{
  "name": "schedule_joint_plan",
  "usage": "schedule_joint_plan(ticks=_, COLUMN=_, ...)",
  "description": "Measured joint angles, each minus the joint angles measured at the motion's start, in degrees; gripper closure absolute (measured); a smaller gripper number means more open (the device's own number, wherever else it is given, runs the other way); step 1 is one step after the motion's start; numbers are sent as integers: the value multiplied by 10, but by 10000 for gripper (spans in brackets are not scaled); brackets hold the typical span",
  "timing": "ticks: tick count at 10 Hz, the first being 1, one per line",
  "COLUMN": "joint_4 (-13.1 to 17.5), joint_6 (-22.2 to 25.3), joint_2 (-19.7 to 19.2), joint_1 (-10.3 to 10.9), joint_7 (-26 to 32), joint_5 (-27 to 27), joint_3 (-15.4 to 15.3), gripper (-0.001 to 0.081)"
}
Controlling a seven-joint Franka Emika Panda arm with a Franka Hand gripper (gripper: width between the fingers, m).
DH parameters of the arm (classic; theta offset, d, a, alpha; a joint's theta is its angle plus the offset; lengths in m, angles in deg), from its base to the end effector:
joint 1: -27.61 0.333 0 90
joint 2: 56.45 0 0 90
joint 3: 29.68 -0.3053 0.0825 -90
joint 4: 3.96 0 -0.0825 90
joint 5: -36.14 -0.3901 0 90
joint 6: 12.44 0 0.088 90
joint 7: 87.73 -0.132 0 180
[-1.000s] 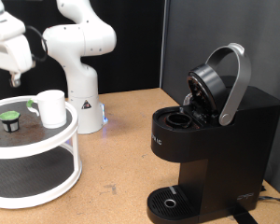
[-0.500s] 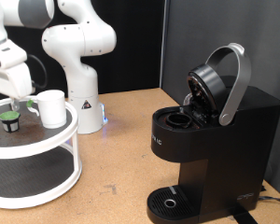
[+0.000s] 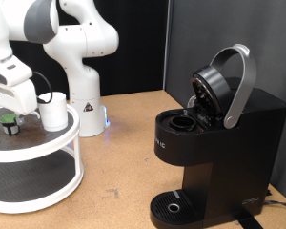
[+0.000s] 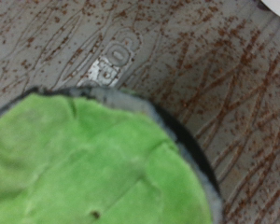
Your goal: Make a cup of coffee with the keurig machine
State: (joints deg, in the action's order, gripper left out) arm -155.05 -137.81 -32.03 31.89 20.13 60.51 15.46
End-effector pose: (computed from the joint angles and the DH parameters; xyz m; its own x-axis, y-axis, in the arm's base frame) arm 0.3048 -0.2565 0.2965 0.0690 0.9976 0.0111 0.9927 -0.0675 -0.0997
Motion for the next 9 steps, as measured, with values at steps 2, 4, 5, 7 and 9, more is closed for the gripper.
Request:
schedule_joint_plan(ticks=2, joint_4=-9, joint_6=-8, joint_2=0, joint_1=0, joint_7=3, joint_5=0, joint_3=1, gripper=7)
schedule_joint_plan(ticks=4, joint_4=-16, joint_6=-14, joint_2=0, joint_1=0, joint_7=4, joint_5=0, joint_3=2, gripper=7)
schedule_joint_plan(ticks=5, joint_4=-18, joint_6=-15, joint_2=0, joint_1=0, joint_7=5, joint_5=0, joint_3=2, gripper=7)
schedule_joint_plan(ticks=7, joint_4=-20, joint_6=-15, joint_2=0, joint_1=0, joint_7=5, joint_5=0, joint_3=2, gripper=132)
schedule_joint_plan(ticks=9, joint_4=-20, joint_6=-14, joint_2=0, joint_1=0, joint_7=5, joint_5=0, joint_3=2, gripper=271)
